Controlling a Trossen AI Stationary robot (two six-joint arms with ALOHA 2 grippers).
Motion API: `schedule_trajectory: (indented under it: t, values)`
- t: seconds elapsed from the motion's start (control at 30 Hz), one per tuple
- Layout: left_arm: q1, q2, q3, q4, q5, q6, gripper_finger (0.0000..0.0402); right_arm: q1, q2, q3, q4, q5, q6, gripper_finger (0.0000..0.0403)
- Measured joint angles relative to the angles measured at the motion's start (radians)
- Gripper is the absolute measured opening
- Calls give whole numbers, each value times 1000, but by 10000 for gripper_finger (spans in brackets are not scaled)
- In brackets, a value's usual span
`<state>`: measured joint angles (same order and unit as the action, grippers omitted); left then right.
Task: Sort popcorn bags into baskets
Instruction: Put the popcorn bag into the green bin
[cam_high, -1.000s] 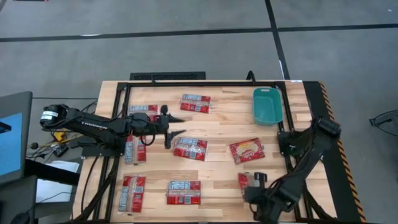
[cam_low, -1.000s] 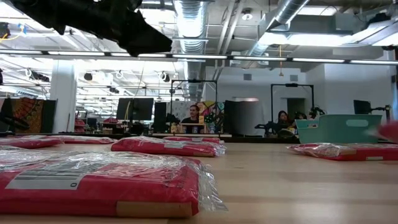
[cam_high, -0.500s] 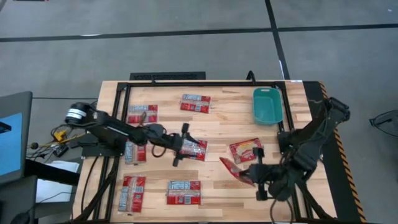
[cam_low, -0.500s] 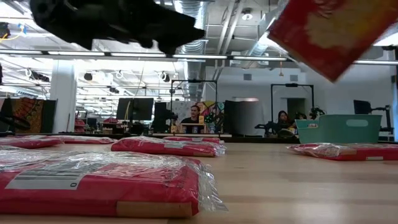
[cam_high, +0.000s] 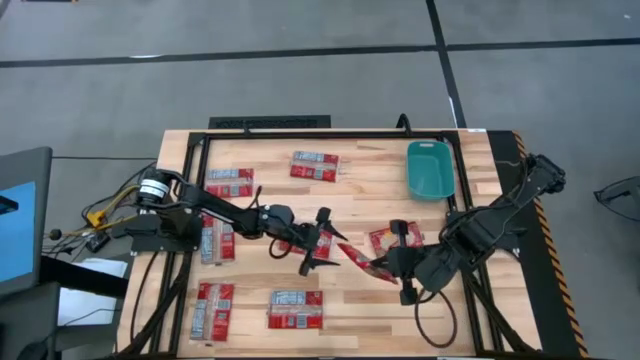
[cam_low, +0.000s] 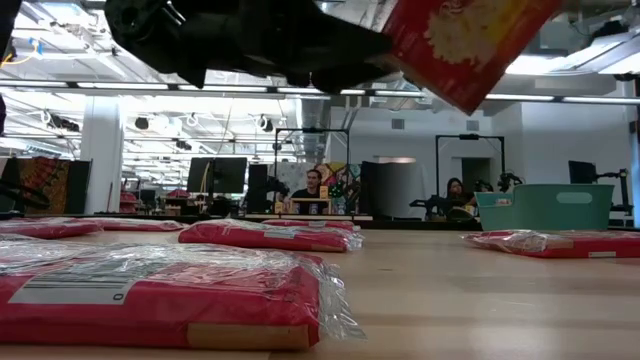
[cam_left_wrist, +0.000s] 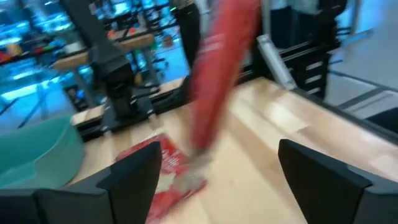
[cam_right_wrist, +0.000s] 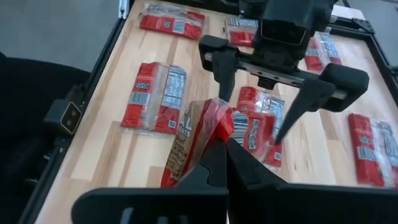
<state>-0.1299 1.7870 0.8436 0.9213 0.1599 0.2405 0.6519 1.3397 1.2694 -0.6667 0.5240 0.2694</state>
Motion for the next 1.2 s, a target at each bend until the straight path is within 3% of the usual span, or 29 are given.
schedule_trajectory:
  t: [0.2,0.53,0.67,0.87,1.07,1.2]
  values:
    - [5,0,3,32,8,-6,224,-42,1,0,33,-43,-61,3]
    - [15,0,66,-105,41,-18,18,-92,2,0,44,-46,-70,9]
    - [19,-15,66,-170,18,-27,13,-75,1,1,-30,63,-3,59]
    - [28,-83,66,-340,-126,-24,8,-3,-68,1,-210,287,171,158]
    - [65,-105,66,-416,-141,-71,6,9,-88,2,-88,278,123,265]
    - [78,-105,66,-460,-143,-72,7,-67,-27,2,-39,208,66,305]
